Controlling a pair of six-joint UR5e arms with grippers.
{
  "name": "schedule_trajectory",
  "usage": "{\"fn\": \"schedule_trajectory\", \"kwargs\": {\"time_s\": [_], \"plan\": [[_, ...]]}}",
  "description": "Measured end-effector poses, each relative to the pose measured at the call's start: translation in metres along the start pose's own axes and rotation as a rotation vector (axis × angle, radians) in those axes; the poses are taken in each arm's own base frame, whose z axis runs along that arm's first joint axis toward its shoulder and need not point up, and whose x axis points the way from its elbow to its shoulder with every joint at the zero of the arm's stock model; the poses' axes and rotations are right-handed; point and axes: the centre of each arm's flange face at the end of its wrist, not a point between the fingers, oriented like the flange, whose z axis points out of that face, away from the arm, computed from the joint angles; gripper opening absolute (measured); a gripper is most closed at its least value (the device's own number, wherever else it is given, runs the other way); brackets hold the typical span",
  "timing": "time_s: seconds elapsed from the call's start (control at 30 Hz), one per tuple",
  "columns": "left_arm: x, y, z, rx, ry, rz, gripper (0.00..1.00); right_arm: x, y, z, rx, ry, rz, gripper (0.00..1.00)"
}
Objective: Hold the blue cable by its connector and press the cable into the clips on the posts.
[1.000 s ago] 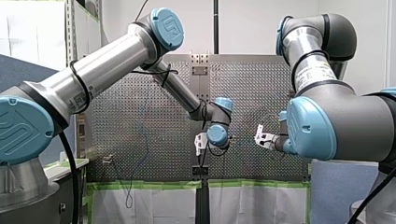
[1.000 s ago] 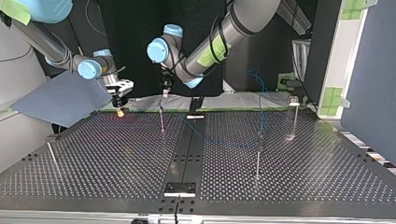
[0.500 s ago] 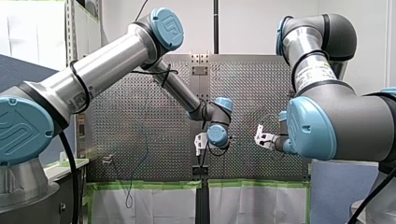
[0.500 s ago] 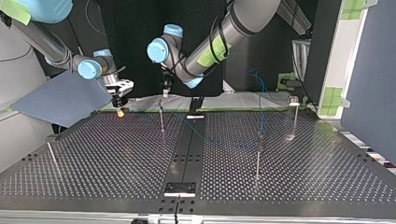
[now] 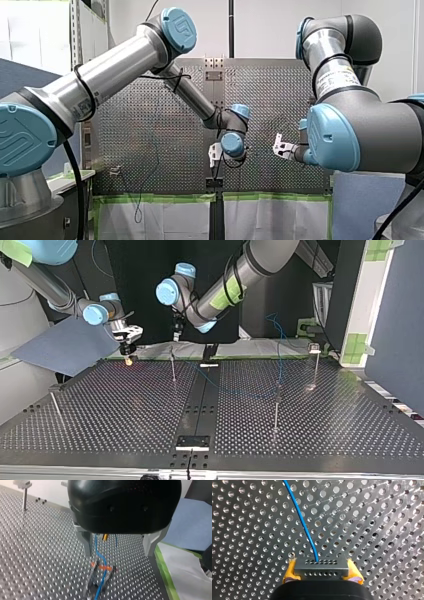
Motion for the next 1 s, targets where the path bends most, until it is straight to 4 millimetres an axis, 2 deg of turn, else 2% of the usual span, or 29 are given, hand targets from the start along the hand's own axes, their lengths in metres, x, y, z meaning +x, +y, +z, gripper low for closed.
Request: {"fn": "schedule_trajectory", "kwargs": {"time_s": [0.23, 1.0], "plan": [[-0.016, -0.004, -0.021, 0.012, -0.046, 0.004, 1.0, 0.001, 0.001, 0.001, -0.001, 0.003, -0.003, 0.0], [-0.081, 0.026, -0.081, -0.049, -0.251, -0.122, 1.0, 0.002, 0.0, 0.002, 0.0, 0.002, -0.003, 0.0]]}}
